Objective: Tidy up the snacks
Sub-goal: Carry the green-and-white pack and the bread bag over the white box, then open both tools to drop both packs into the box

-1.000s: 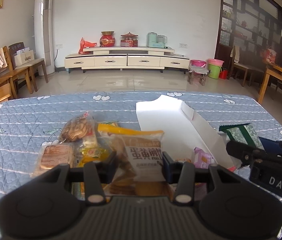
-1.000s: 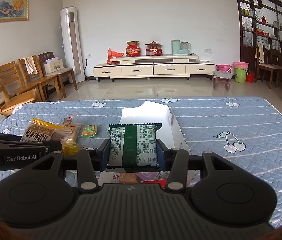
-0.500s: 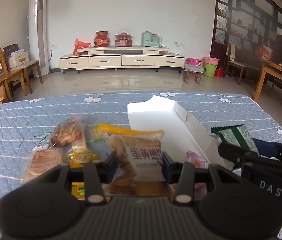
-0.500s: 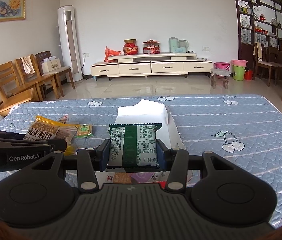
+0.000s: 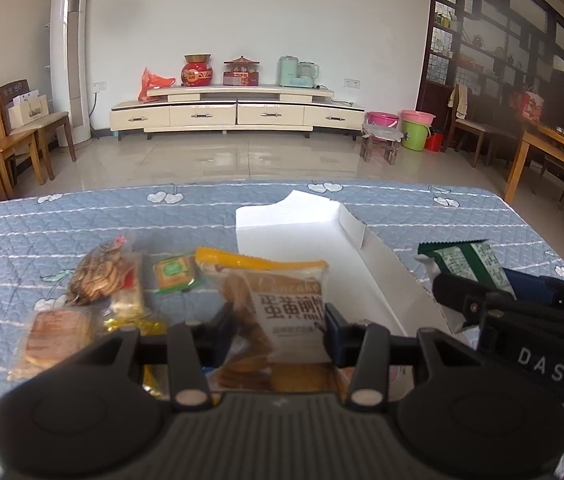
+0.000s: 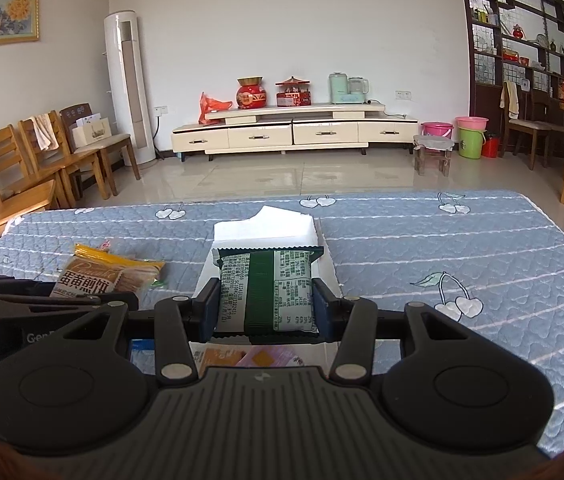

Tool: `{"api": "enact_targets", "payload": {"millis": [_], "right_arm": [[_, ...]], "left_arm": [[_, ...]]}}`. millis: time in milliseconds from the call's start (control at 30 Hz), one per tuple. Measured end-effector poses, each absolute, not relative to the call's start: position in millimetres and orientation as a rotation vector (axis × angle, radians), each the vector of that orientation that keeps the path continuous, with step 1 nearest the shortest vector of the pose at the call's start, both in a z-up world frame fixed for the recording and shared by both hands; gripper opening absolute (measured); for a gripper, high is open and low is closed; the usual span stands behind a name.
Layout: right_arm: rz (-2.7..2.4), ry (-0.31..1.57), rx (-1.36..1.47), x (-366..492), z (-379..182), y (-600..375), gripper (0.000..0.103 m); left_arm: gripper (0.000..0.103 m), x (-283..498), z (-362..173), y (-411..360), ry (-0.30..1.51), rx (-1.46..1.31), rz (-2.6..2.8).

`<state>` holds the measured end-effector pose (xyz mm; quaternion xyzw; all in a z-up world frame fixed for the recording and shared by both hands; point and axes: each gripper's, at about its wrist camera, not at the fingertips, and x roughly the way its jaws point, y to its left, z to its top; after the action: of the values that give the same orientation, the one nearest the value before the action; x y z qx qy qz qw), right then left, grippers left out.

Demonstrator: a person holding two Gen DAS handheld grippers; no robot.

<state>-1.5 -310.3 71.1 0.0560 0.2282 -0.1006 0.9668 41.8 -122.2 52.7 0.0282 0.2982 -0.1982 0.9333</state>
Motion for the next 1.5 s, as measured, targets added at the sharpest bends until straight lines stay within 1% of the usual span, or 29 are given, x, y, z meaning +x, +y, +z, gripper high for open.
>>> {"api": "enact_targets", "payload": {"millis": [333, 633, 867, 1300, 1500], "right_arm": [[-0.214, 0.483, 0.115, 23, 67, -330, 0.058], [-0.190, 0.546, 0.124, 55, 61, -346, 0.058], [-0.151, 0.632, 0.148, 93, 55, -365, 0.058], [-0.079, 0.706, 0.150, 173, 49, -370, 0.058], [-0.085, 0.724, 0.145, 192, 44, -372, 0.059]], "left_arm": [[0.045, 65, 49, -140, 0.620, 0.059, -0.404], [0.045, 91, 43, -161, 0.643, 0.073, -0.414], [0.045, 120, 34, -179, 0.701, 0.056, -0.437], [0.045, 165, 23, -200, 0.758, 0.059, -0.435], [0.045, 179, 20, -211, 0.754, 0.062, -0.439]]}}
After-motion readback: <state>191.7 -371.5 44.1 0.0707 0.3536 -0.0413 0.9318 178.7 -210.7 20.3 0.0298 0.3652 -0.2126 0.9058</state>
